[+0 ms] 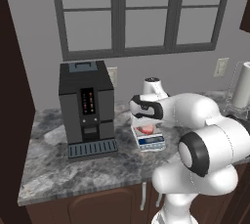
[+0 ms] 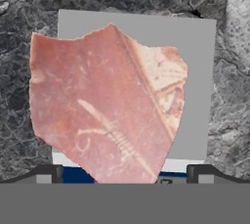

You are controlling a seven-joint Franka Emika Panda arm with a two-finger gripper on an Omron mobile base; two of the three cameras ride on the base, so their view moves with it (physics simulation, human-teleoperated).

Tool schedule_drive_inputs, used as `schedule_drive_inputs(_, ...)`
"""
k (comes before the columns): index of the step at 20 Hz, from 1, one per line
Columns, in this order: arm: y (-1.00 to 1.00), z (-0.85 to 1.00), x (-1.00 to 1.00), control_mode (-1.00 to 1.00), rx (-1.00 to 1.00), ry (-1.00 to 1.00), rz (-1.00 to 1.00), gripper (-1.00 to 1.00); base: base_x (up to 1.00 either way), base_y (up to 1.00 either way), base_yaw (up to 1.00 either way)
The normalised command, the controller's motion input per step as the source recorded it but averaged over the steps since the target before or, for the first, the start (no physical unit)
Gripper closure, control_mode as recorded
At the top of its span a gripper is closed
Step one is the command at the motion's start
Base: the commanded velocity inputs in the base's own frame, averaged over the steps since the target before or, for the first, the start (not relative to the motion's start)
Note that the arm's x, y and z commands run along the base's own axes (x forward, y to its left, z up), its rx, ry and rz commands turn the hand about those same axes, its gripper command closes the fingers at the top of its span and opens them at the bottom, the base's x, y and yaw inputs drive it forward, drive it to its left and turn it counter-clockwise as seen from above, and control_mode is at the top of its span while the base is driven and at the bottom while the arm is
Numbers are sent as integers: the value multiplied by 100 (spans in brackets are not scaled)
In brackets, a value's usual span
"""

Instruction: Take the steak from the fridge and place it on the digital scale on the counter by the fridge. Wait a few seconds for a reading, then move it to the plate on the dining counter.

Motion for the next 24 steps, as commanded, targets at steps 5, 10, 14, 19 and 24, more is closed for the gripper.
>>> schedule_drive_inputs(5,13,0,0,-100,0,0,8,-100,0,0,0)
schedule_drive_inputs(10,0,-15,2,-100,0,0,1,-100,0,0,0)
schedule_drive_inputs(14,0,-20,0,-100,0,0,0,-100,0,0,0)
schedule_drive_inputs(19,0,-20,0,-100,0,0,0,-100,0,0,0)
schedule_drive_inputs(24,0,-5,10,-100,0,0,0,-100,0,0,0)
